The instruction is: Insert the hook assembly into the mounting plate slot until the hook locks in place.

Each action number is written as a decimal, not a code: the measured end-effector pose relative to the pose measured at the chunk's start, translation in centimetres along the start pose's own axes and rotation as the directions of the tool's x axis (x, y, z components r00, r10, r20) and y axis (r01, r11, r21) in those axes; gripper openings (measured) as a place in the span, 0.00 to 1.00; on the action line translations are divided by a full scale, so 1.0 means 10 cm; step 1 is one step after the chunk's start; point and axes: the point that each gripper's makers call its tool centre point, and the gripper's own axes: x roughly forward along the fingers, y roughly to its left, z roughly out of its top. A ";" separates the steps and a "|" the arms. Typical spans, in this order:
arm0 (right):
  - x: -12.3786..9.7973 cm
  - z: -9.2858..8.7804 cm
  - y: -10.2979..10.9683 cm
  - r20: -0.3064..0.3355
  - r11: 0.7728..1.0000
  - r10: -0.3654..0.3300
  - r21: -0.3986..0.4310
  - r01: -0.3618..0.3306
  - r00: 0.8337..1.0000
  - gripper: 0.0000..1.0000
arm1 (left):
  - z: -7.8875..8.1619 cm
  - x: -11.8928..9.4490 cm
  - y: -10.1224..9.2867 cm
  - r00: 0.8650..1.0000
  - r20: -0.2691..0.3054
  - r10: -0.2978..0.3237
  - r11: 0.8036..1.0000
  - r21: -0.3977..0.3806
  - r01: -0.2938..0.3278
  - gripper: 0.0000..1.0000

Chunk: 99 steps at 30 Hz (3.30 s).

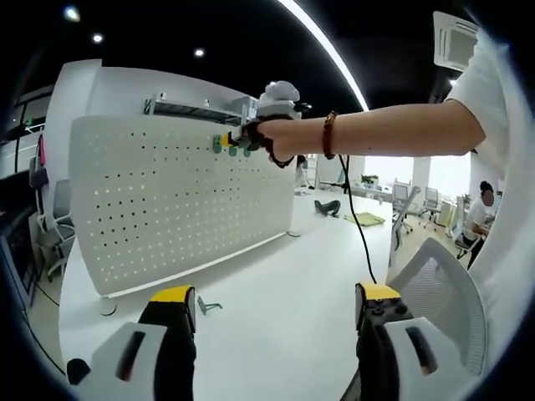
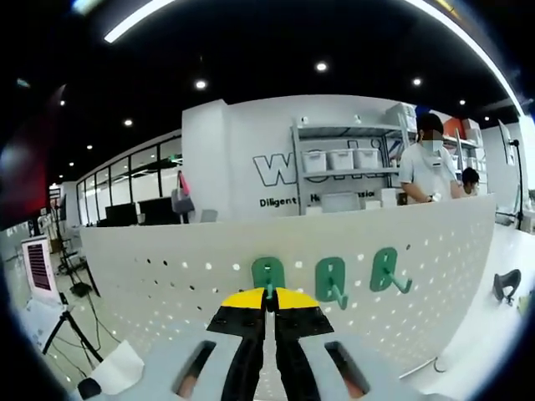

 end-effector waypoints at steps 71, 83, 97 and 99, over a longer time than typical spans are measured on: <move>-0.29 -0.08 0.14 -0.039 0.988 0.106 -0.109 -0.110 0.994 0.23 | 0.16 -0.05 -0.21 0.997 0.079 0.000 0.999 -0.039 0.003 0.75; -0.49 -0.10 0.06 -0.023 0.989 0.113 -0.095 -0.114 0.993 0.23 | 0.42 -0.10 -0.42 0.976 0.217 0.000 0.994 -0.110 0.025 0.82; -0.68 -0.18 0.05 -0.009 0.984 0.145 -0.101 -0.145 0.989 0.21 | 0.24 -0.04 -0.62 0.993 0.116 -0.014 0.982 -0.187 0.036 1.00; -0.71 -0.22 0.06 -0.012 0.983 0.152 -0.099 -0.153 0.988 0.21 | 0.23 -0.05 -0.60 0.993 0.116 0.014 0.988 -0.154 0.004 1.00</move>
